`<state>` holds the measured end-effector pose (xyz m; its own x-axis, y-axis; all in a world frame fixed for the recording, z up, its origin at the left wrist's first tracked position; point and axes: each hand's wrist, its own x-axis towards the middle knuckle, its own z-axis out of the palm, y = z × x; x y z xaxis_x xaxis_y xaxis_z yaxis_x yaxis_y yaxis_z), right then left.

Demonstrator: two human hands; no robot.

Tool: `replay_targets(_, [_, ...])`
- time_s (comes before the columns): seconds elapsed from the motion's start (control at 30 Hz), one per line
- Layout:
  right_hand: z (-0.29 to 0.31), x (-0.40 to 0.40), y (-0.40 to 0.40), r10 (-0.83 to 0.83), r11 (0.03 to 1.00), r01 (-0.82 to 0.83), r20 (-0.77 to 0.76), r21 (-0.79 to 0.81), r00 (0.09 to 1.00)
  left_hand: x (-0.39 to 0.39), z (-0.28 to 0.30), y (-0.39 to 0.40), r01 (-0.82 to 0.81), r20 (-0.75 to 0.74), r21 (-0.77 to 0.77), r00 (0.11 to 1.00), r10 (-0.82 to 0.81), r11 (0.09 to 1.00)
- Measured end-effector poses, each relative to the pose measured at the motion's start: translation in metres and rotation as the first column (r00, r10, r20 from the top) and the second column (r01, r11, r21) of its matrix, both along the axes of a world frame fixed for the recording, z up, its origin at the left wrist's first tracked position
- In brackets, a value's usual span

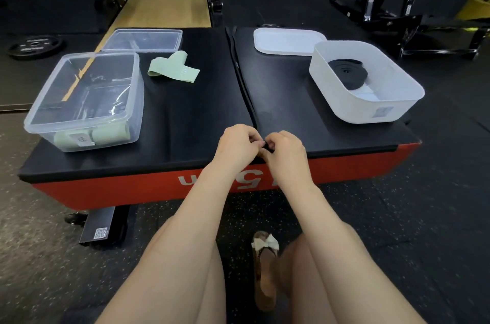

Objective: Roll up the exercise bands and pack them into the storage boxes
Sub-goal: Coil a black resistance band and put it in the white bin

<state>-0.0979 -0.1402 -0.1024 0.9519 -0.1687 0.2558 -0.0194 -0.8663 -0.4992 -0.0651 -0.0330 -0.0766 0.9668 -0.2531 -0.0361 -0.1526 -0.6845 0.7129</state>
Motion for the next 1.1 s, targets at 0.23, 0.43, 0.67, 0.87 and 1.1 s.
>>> replay_targets(0.23, [-0.002,0.01,-0.009,0.117,0.993,-0.116,-0.03,0.038,0.993,0.006,-0.009,0.008,-0.005,0.007,-0.113,1.0,0.006,0.994])
replay_targets(0.43, [0.011,0.015,-0.021,0.263,0.964,-0.255,-0.102,0.081,0.959,0.018,-0.01,0.014,0.008,-0.002,-0.118,1.0,-0.008,0.993])
replay_targets(0.67, [0.019,0.02,-0.028,0.334,0.94,-0.311,-0.187,0.143,0.924,0.022,-0.005,0.013,-0.013,-0.042,-0.123,0.999,0.008,0.992])
replay_targets(0.87, [0.017,0.015,-0.025,0.257,0.96,-0.227,-0.195,0.163,0.947,0.021,-0.005,0.005,-0.068,-0.073,-0.108,0.995,0.06,0.992])
replay_targets(1.1, [0.001,0.007,-0.005,0.063,0.997,-0.061,-0.055,0.042,0.997,0.022,-0.005,0.0,-0.084,-0.129,-0.085,0.989,0.073,0.993])
